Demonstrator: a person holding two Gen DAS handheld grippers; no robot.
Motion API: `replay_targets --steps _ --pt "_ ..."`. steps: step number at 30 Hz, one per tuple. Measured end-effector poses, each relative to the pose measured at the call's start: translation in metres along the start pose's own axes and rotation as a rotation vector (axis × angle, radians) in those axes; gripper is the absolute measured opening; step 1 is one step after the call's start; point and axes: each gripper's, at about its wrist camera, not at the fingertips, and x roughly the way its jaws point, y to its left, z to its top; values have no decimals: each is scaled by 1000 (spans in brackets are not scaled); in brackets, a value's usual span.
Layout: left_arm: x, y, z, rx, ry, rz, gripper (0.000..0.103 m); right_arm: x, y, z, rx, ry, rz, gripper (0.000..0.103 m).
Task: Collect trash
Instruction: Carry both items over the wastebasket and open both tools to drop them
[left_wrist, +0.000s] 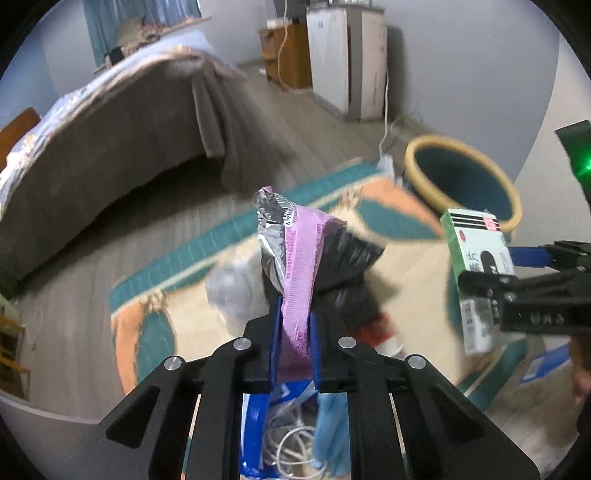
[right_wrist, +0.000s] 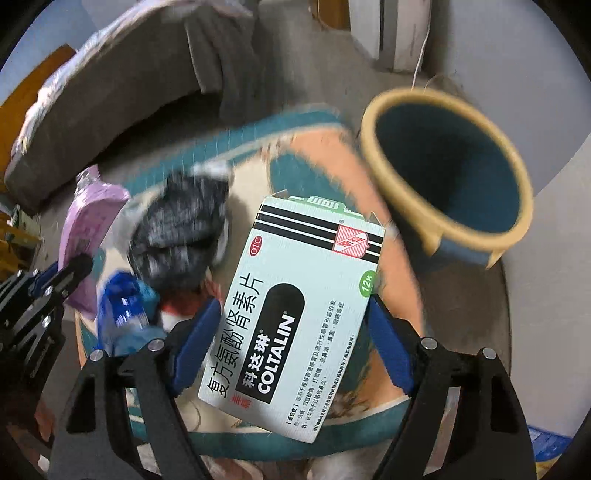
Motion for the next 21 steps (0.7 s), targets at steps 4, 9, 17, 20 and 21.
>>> replay_targets --steps 4,9,17,20,21 --pt "-24 -11 27 25 -73 -19 14 -27 -33 32 12 -103 -8 78" --pt "-35 -35 69 56 -125 -63 14 -37 -80 69 54 -182 -28 78" --pt "9 -96 122 121 -74 -157 14 -5 -175 88 209 -177 -1 79" --pt "38 -123 130 173 -37 -175 15 5 -201 90 242 -180 -11 79" --pt "50 -134 132 189 -20 -185 15 7 -207 88 252 -180 -15 79"
